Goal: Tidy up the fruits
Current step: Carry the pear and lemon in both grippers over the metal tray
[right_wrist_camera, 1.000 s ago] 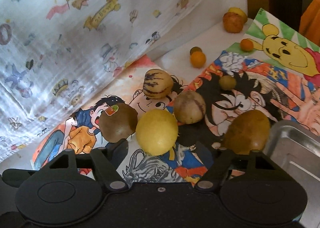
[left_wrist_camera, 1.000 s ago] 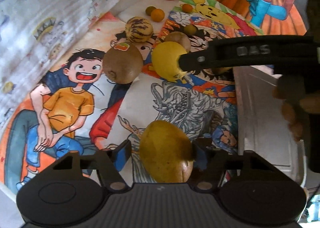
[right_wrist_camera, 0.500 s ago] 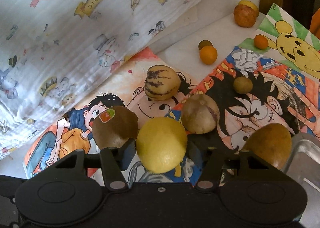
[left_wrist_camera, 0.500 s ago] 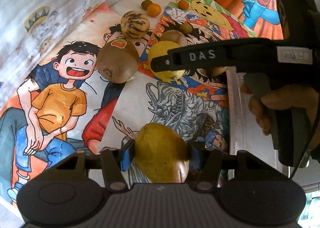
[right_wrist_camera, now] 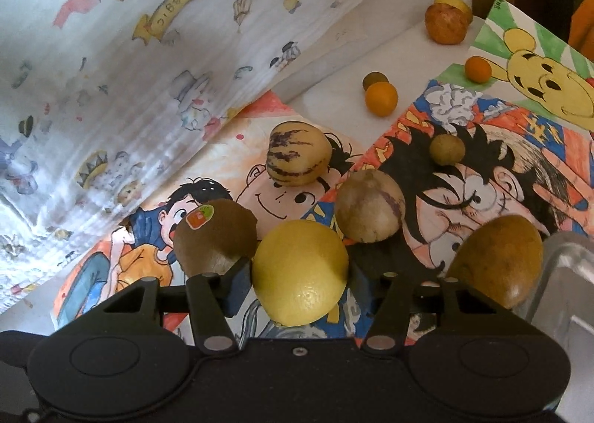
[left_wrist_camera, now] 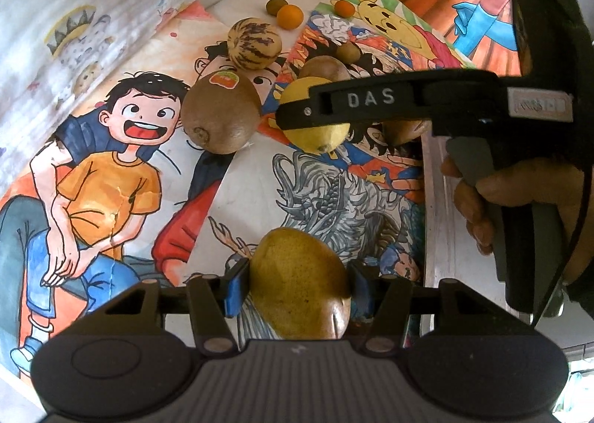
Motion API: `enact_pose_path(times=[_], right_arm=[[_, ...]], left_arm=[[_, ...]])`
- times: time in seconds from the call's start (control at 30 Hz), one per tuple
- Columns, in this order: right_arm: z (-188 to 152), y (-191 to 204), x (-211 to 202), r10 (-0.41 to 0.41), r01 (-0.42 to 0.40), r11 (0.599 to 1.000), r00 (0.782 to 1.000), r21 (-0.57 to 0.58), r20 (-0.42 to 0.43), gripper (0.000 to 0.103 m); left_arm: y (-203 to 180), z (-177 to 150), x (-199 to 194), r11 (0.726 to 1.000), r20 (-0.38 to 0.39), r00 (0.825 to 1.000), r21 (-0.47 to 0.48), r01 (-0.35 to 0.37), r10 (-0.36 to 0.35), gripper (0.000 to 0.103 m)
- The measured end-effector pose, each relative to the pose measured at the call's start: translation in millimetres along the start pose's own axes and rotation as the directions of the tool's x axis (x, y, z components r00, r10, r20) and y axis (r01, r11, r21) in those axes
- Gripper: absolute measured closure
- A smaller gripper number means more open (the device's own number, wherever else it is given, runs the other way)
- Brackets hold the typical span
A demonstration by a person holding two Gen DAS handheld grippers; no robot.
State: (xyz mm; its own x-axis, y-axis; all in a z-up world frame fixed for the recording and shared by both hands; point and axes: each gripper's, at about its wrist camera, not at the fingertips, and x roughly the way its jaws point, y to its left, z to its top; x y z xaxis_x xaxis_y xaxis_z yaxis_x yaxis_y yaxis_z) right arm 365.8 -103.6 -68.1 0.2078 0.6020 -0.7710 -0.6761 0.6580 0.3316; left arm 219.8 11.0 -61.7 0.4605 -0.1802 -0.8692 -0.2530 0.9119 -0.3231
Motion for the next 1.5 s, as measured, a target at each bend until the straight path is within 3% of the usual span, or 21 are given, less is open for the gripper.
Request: enact_pose_path(times=[0.4,0.6,0.87,1.23,1.5], right_arm=[[-17.1,-35.3,-68.6,-0.001,-0.018,0.989,0.991,0.148,0.130,0.045],[-34.3,-73.5,-111.4,-0.090,0.049,0.975,0.979,0.218,0.183,0.045],[-62.4,-137.1,-157.2,-0.231,0.157,0.926,0.955,0.344,0.185,0.045],[-69.7,-198.0,-164.7,-0.294,0.225,0.906,0.944,0.358,0.152,0.045],[-70.2,-208.5,-150.8,-0.283,0.238,0.919,0.953,0.315,0.106,0.045]], left_arm=[[-19.8,3.4,-0.4,1.000,0.012,1.000,0.012,-0.002,0.002,0.043],[-46.6,12.7,2.7,0.998,0.020,0.999,0.055,0.025,-0.026,0.043],[-99.0,38.0,20.9,0.994,0.060,0.996,0.090,0.062,-0.068,0.043],[-173.7,72.1,66.7,0.972,0.100,0.990,0.221,0.076,-0.100,0.043],[-189.2,80.5,98.5,0.967,0.078,0.995,0.251,0.035,-0.057,0.043]])
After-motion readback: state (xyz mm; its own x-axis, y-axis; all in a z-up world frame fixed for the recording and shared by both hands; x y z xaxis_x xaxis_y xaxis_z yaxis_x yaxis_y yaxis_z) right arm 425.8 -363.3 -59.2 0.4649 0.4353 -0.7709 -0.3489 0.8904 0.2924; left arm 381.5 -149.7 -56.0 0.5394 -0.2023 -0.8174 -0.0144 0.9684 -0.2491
